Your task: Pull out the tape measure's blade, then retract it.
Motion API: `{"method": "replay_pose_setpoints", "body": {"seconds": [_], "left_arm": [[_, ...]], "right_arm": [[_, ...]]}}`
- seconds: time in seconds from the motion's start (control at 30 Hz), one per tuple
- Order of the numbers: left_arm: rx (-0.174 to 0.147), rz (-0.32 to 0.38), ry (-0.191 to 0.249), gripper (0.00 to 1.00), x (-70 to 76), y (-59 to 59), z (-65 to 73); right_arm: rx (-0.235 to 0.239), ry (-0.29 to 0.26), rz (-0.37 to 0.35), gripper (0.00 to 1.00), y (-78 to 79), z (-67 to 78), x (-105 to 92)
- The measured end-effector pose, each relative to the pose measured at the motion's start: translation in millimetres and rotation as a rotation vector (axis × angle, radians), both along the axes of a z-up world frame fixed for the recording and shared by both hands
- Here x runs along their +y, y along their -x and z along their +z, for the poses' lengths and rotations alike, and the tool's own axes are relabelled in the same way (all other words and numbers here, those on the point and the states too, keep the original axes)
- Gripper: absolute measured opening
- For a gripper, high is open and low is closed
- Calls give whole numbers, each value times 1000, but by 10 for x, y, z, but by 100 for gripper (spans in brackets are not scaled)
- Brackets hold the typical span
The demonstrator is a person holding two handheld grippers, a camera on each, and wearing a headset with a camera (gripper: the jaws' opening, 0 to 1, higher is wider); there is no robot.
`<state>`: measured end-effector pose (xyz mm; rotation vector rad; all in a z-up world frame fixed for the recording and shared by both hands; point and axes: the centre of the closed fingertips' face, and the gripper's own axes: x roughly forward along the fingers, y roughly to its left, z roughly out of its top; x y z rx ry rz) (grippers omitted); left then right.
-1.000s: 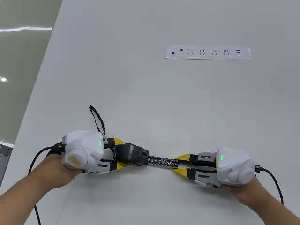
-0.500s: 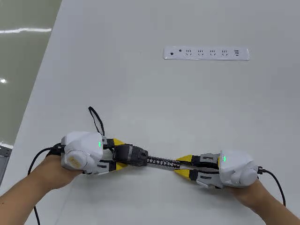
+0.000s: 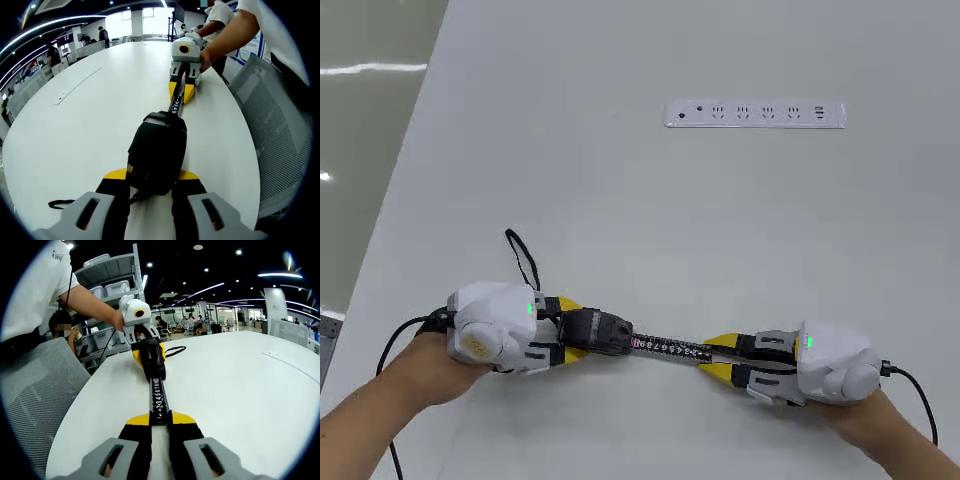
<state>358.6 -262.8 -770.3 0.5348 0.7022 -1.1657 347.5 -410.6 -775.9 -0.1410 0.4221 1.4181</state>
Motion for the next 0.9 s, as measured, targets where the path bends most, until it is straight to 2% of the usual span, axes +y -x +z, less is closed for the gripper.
{"method": "replay_pose_setpoints", "body": {"seconds": [0.9], "left_arm": [[-3, 0, -8, 28, -9, 4, 0]], "right_arm": [[7, -1, -24, 9, 30, 18, -309]]}}
